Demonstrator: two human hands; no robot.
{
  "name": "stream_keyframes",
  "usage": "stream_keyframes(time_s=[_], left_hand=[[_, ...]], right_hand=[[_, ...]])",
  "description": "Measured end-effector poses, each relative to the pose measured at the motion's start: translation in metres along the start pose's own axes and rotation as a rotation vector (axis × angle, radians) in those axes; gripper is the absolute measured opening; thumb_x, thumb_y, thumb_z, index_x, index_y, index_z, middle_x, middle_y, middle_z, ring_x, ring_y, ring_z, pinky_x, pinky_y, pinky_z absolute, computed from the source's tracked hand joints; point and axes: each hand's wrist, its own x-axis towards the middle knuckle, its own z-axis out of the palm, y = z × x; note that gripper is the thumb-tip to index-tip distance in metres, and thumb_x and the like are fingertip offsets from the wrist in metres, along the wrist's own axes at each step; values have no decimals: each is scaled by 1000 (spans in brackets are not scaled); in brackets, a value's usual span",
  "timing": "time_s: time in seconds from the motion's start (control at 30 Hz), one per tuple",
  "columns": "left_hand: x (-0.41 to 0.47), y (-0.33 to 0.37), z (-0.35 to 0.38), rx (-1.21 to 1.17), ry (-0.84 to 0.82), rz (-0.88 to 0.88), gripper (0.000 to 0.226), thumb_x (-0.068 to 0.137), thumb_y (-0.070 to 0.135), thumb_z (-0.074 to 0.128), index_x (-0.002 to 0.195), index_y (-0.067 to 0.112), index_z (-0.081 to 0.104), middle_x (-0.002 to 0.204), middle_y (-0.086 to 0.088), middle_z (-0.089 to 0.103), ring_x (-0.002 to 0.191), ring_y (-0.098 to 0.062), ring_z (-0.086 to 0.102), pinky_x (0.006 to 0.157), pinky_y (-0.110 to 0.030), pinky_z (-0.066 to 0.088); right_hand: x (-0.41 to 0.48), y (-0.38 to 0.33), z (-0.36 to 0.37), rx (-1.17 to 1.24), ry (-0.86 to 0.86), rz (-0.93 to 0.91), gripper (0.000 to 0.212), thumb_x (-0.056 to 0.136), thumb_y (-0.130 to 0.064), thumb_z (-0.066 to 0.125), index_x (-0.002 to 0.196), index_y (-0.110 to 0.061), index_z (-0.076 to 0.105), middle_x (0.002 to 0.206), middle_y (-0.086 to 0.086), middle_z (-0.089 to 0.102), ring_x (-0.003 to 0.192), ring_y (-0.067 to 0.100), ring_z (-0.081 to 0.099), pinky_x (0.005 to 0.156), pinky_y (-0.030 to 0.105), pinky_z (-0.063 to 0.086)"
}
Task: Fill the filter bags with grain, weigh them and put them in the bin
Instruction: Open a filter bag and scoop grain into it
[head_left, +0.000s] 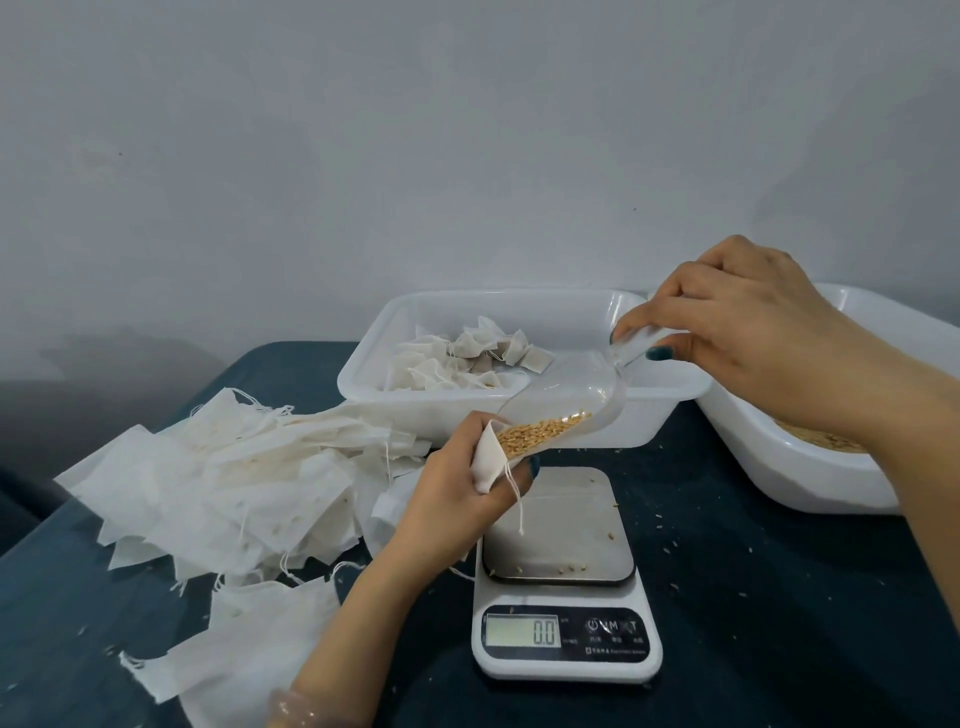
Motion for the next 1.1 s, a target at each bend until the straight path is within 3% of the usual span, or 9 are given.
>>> stream_keyframes(time_s=[0.1, 0.33, 0.47, 0.57, 0.7, 0.83, 0.9, 1.0, 1.1], left_hand=[[0, 1, 0, -26, 6, 0, 25, 90, 19, 71, 108, 25, 56, 97, 23, 68, 90, 1, 65, 70, -8, 45], [-2, 6, -2, -108, 20, 24, 20, 92, 16, 69, 105, 28, 58, 96, 15, 69, 86, 0, 64, 73, -7, 46], [-1, 6, -1, -145, 43, -4, 16, 89, 28, 69, 102, 26, 60, 93, 5, 68, 81, -11, 63, 69, -9, 46], [1, 6, -1, -168, 68, -7, 12, 87, 34, 65, 93, 26, 59, 75, 12, 59, 65, -5, 51, 60, -12, 43], [4, 4, -3, -214, 86, -46, 9, 94, 33, 57, 96, 25, 61, 70, 13, 57, 61, -7, 48, 56, -18, 44], [5, 2, -7, -223, 69, -69, 25, 106, 26, 43, 98, 25, 66, 75, 9, 63, 61, -6, 54, 54, -15, 44], [5, 2, -10, -170, 81, -68, 27, 104, 36, 45, 95, 33, 70, 85, 10, 69, 70, -2, 59, 62, -15, 46], [12, -3, -16, 107, 115, 24, 35, 95, 21, 44, 98, 42, 72, 101, 11, 59, 95, -11, 55, 81, -28, 48], [21, 1, -22, 294, 133, 106, 35, 99, 16, 48, 103, 40, 73, 100, 12, 45, 101, -3, 45, 84, -10, 38]], right_hand=[[-7, 1, 4, 105, -46, 81, 30, 89, -29, 57, 115, -34, 70, 94, -8, 62, 94, 9, 29, 89, 35, 26], [-39, -1, 24, 414, -155, 302, 31, 84, -57, 33, 110, -59, 50, 104, -24, 55, 96, 10, 34, 86, 37, 33], [-53, -7, 40, 599, -88, 394, 26, 88, -46, 42, 110, -55, 54, 108, -12, 63, 103, 13, 37, 89, 27, 33], [-58, -13, 49, 648, -41, 439, 26, 90, -42, 44, 111, -53, 55, 113, -21, 62, 107, 9, 40, 86, 8, 30], [-59, -18, 56, 707, 86, 558, 30, 87, -51, 42, 114, -51, 57, 114, -28, 58, 105, -10, 46, 86, 10, 32], [-60, -2, 56, 501, 207, 787, 28, 95, -44, 54, 120, -39, 64, 110, -17, 65, 100, 10, 59, 73, 30, 42], [-63, 12, 51, 361, 214, 902, 27, 94, -48, 55, 118, -39, 66, 99, -15, 67, 93, 14, 61, 71, 35, 47], [-67, 34, 48, 236, 208, 982, 27, 96, -42, 57, 115, -28, 70, 83, -2, 67, 80, 26, 60, 68, 38, 49], [-69, 65, 59, 107, 3, 1006, 23, 98, -17, 55, 114, -7, 67, 80, 9, 55, 68, 26, 48, 62, 36, 39]])
